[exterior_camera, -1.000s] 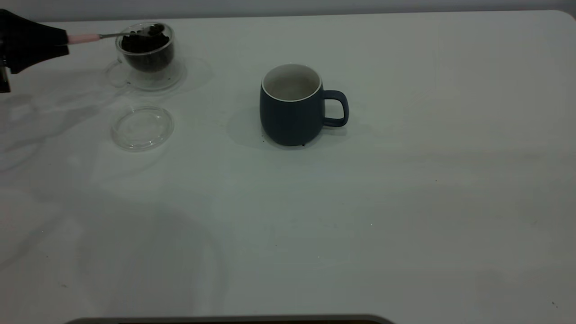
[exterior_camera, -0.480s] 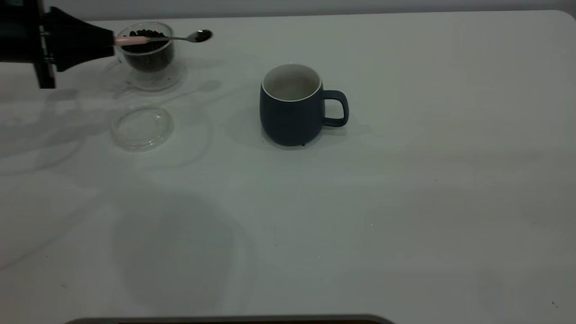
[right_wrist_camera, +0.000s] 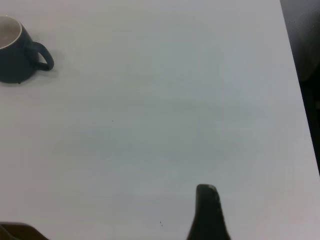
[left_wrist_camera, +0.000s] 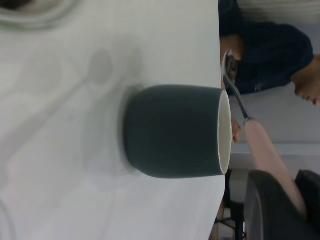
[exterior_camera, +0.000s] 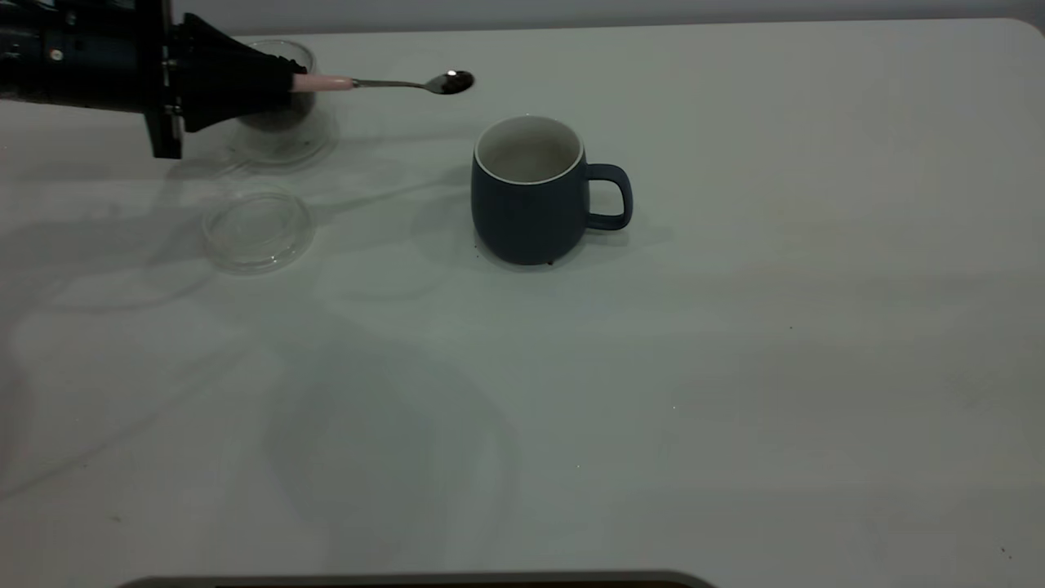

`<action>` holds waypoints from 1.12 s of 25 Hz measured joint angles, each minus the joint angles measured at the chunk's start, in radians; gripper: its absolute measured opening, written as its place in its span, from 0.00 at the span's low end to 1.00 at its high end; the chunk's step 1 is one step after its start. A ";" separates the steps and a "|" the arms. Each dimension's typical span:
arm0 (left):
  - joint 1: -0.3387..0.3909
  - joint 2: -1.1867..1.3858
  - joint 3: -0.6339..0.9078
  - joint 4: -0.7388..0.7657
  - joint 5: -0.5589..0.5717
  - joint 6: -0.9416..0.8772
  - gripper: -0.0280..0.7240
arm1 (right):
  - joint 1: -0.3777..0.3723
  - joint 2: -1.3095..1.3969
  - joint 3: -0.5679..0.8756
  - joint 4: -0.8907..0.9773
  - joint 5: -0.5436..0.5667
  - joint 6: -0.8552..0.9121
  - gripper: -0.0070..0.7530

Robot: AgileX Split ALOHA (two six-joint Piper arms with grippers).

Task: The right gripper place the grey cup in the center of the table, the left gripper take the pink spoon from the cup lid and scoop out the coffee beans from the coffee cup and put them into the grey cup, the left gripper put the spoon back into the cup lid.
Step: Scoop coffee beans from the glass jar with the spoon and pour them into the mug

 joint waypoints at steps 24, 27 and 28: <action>-0.100 0.000 0.000 0.008 0.001 0.037 0.21 | 0.000 0.000 0.000 0.000 0.000 0.000 0.79; -0.101 0.000 0.000 0.011 0.001 0.087 0.21 | 0.000 0.000 0.000 0.000 0.000 0.000 0.79; -0.101 0.000 0.000 0.011 0.001 0.109 0.21 | 0.000 0.000 0.000 0.000 0.000 0.000 0.79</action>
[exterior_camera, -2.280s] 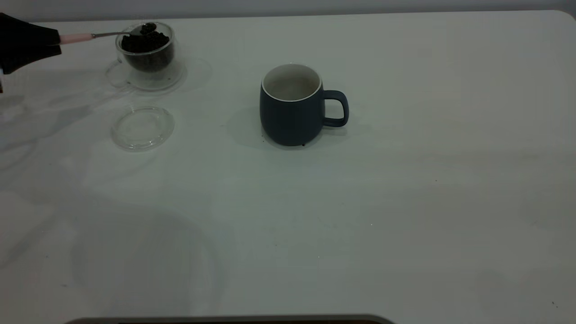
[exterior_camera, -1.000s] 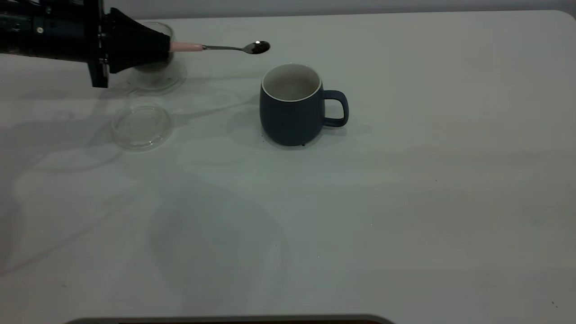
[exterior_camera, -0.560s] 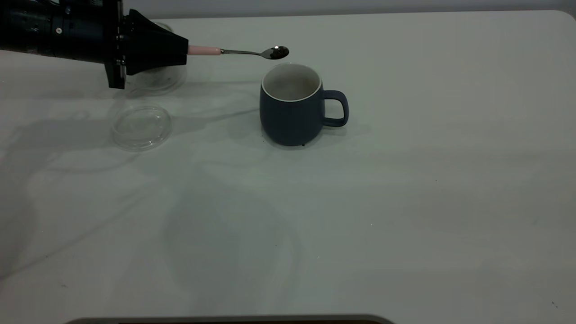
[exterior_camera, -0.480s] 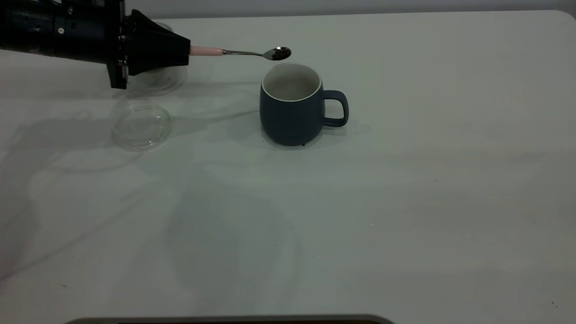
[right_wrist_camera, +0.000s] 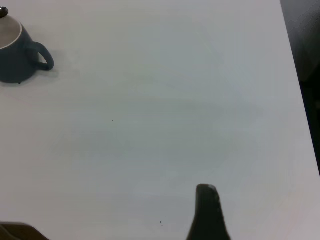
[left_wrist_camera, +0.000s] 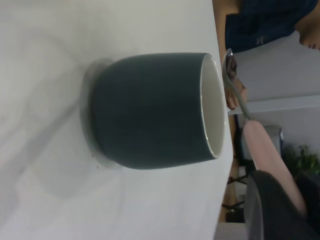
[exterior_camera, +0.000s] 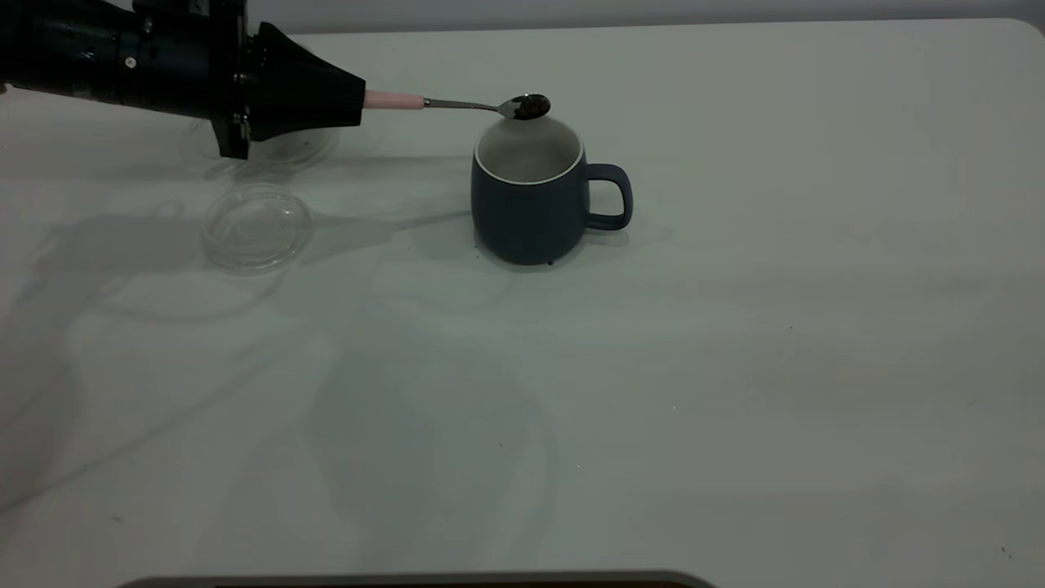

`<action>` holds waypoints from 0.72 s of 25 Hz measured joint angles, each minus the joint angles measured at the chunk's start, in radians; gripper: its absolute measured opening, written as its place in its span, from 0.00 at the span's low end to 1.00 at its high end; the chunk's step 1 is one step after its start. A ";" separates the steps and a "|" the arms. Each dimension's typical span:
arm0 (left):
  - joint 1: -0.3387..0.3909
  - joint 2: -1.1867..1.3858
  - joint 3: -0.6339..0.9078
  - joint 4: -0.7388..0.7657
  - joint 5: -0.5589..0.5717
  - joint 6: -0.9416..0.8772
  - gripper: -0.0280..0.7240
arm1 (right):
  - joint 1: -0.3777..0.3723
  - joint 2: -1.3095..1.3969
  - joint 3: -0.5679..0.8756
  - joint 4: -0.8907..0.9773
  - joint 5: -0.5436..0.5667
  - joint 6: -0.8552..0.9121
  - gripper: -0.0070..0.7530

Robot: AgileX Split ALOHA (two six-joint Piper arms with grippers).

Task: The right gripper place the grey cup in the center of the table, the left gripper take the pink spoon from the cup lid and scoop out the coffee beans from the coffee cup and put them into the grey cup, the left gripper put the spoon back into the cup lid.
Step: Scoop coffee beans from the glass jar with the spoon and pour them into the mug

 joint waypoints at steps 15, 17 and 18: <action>0.000 0.000 0.000 0.030 -0.014 0.481 0.21 | 0.000 0.000 0.000 0.000 0.000 0.000 0.79; 0.000 0.000 0.000 0.030 -0.030 0.542 0.21 | 0.000 0.000 0.000 0.000 0.000 0.000 0.79; 0.000 0.000 0.000 0.030 -0.037 0.567 0.21 | 0.000 0.000 0.000 0.000 0.000 0.000 0.79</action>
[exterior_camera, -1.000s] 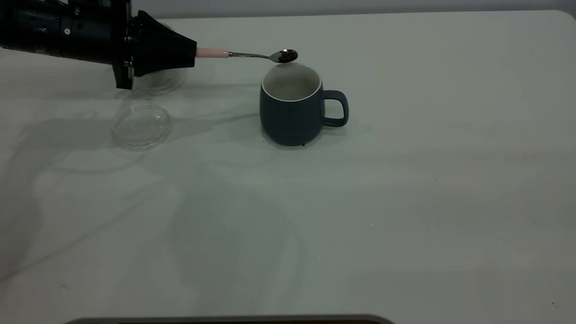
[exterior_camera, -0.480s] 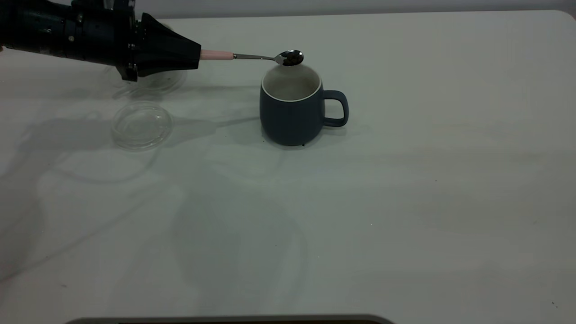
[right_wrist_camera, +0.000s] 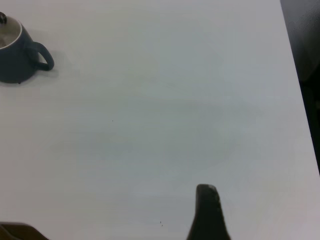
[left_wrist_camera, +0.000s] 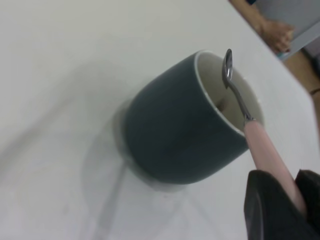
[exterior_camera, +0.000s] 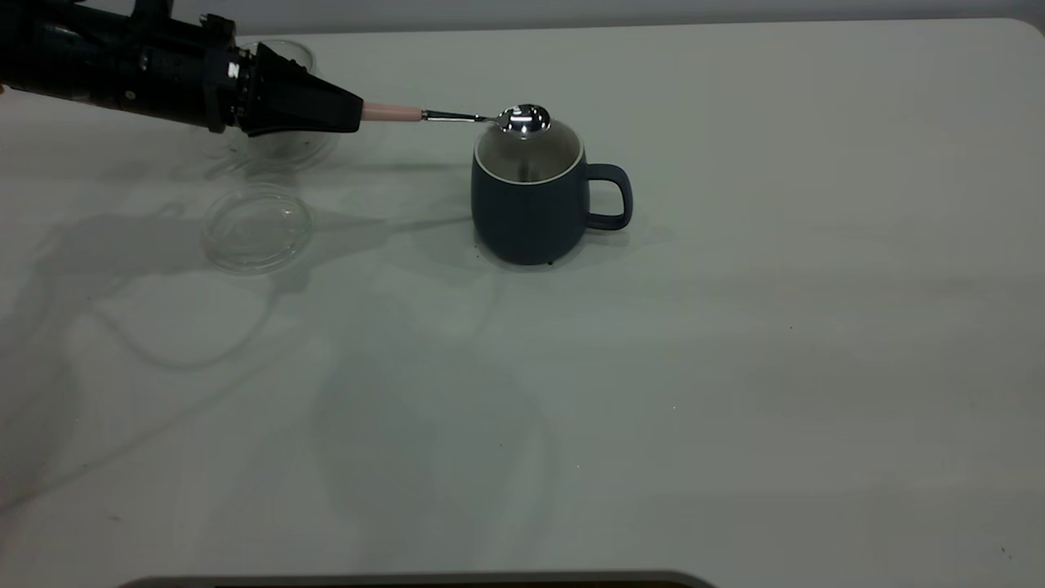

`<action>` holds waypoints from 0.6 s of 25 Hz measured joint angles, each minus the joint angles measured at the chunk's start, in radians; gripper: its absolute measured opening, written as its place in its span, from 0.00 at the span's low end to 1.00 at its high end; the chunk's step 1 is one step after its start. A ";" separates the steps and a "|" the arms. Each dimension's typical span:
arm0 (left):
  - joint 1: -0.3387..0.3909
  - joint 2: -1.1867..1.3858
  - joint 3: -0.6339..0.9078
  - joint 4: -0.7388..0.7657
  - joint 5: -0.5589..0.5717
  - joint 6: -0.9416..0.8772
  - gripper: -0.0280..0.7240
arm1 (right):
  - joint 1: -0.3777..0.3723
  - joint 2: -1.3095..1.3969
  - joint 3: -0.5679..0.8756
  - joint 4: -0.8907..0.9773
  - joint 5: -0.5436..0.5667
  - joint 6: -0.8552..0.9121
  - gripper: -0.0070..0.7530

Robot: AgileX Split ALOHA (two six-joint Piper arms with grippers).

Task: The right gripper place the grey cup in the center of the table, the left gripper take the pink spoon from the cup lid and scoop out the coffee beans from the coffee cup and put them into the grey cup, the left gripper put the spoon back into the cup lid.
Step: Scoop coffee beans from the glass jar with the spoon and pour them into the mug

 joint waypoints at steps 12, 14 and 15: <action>0.001 -0.039 0.000 0.017 -0.007 -0.193 0.21 | 0.000 0.000 0.000 0.000 0.000 0.000 0.79; 0.006 -0.076 0.000 0.047 -0.004 -0.243 0.21 | 0.000 0.000 0.000 0.000 0.000 0.000 0.79; 0.013 -0.098 0.000 0.064 0.005 -0.271 0.21 | 0.000 0.000 0.000 0.000 0.000 0.000 0.79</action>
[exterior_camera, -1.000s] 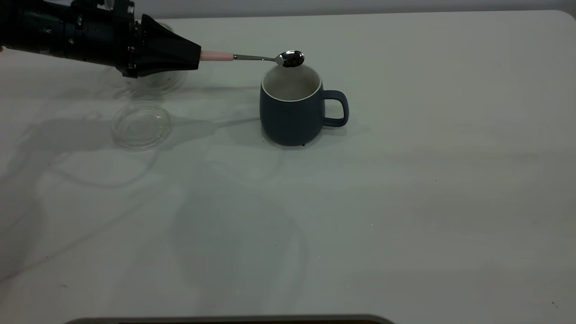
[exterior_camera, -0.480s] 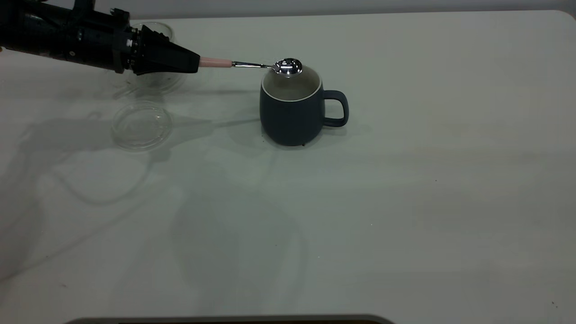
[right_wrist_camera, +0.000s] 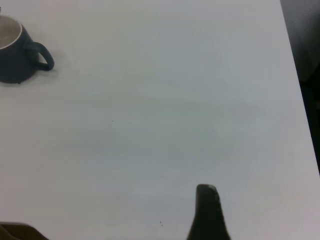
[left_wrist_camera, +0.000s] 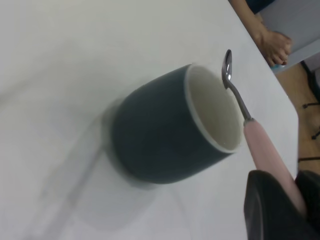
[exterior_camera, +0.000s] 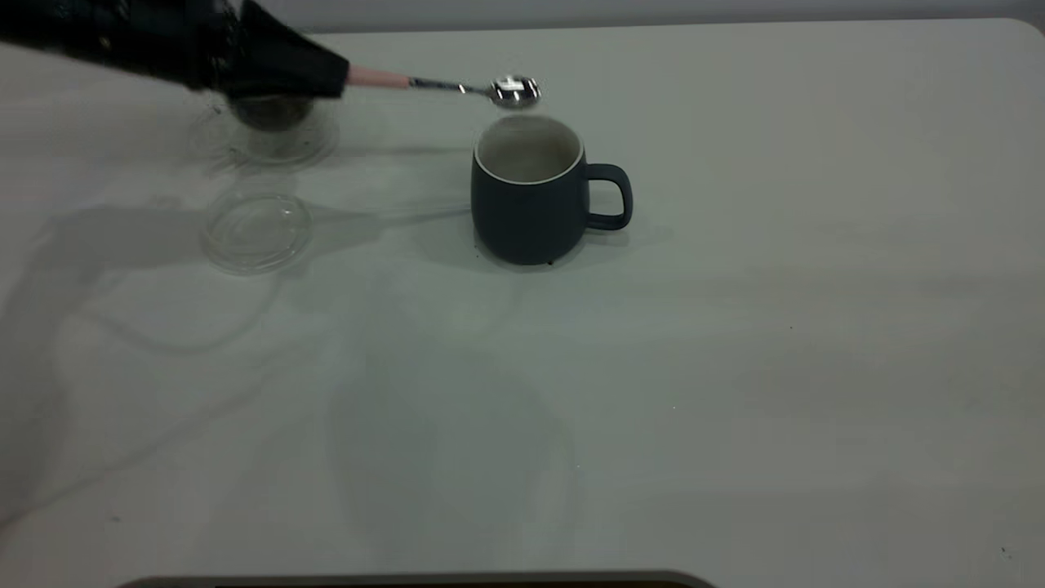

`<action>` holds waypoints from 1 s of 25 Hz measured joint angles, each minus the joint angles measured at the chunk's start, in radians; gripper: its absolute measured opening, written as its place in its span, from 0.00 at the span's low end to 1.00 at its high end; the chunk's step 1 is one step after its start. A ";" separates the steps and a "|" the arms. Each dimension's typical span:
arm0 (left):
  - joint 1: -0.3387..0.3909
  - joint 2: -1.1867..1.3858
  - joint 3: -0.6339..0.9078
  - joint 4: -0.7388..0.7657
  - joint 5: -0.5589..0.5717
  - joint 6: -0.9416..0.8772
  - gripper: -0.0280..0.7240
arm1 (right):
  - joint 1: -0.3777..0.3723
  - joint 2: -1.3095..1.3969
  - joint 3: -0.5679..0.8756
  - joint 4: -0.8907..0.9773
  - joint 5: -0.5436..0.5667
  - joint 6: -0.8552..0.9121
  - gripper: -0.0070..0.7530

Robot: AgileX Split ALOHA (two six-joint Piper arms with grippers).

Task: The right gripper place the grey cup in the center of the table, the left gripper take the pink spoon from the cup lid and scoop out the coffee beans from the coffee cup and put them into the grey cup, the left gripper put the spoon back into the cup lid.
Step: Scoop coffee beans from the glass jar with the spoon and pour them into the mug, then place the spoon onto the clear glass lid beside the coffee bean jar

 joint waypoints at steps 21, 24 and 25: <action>0.389 -0.181 0.245 0.239 0.043 -0.260 0.21 | 0.000 0.000 0.000 0.000 0.000 0.000 0.79; 0.451 -0.181 0.292 0.248 0.033 -0.265 0.21 | 0.000 0.000 0.000 0.000 0.000 0.000 0.79; 0.465 -0.181 0.302 0.248 0.021 -0.268 0.21 | 0.000 0.000 0.000 0.000 0.000 0.000 0.79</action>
